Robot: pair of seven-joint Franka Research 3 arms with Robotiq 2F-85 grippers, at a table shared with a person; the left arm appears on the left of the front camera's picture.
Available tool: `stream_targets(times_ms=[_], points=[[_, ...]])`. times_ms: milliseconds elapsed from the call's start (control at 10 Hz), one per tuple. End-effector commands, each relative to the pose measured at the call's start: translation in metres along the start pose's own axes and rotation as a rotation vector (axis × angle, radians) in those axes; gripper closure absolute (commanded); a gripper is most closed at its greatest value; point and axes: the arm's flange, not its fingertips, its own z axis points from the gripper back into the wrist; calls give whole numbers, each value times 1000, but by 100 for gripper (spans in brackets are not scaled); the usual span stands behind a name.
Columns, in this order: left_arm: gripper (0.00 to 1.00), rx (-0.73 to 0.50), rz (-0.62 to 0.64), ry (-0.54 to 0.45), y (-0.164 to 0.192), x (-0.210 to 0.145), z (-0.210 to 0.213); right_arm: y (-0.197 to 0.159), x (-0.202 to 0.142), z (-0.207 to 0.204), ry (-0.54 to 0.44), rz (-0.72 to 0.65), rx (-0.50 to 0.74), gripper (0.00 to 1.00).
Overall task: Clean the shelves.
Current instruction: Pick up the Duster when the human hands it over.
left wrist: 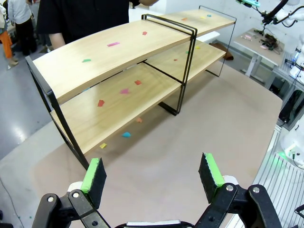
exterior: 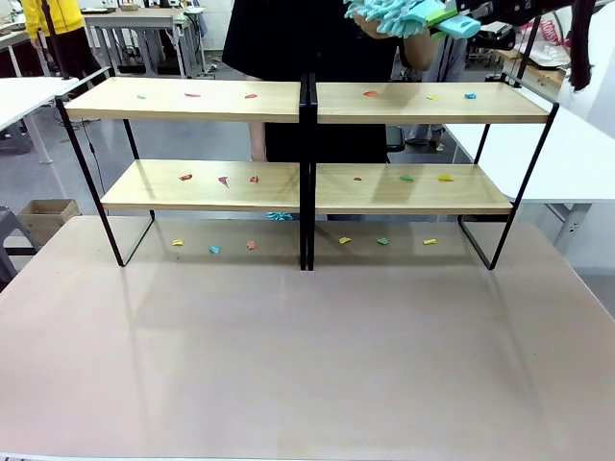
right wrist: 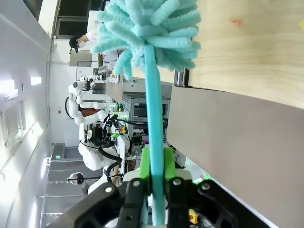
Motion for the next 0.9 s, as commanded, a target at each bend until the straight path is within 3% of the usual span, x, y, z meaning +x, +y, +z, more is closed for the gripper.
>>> stream_targets(times_ms=[0,100,300,500,800], points=[[0,-1,1,1,0,0,0,3,2,4,18,25,-1,100],[0,-1,1,1,0,0,0,3,-2,10,24,56,-5,100],[0,-1,1,1,0,0,0,9,-32,61,49,173,-33,100],[0,-1,1,1,0,0,0,9,-83,128,178,233,-55,100],[0,-1,1,1,0,0,0,-23,-171,217,262,313,-182,100]])
